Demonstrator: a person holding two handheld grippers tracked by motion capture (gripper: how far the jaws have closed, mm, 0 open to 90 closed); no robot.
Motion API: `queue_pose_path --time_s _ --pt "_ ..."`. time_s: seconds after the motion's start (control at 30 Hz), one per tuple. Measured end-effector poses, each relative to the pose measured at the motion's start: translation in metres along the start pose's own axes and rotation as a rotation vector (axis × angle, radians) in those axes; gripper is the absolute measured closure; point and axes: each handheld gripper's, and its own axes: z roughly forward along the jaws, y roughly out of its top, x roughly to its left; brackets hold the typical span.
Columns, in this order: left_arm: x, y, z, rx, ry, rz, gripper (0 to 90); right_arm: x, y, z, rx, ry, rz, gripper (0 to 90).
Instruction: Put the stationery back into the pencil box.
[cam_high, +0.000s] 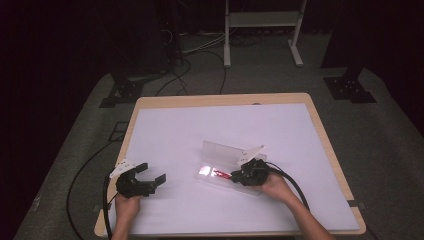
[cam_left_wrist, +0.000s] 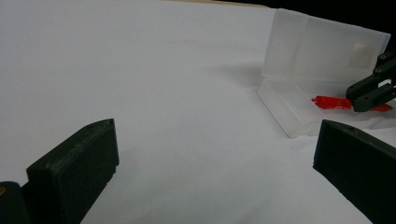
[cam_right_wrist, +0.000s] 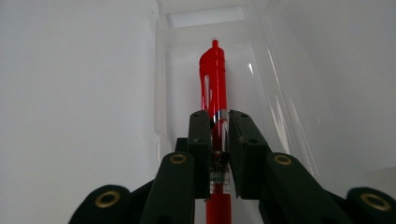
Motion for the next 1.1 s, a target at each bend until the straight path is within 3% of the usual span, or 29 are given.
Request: queue_pose_path --time_s 0.57,1.1 --pt "0.0 0.0 0.0 -0.002 0.0 -0.011 0.0 0.001 -0.002 0.004 0.022 0.0 0.011 78.1" --pt "0.0 0.0 0.0 0.003 -0.002 -0.004 0.0 0.002 -0.001 -0.016 -0.054 -0.003 0.008 72.4"
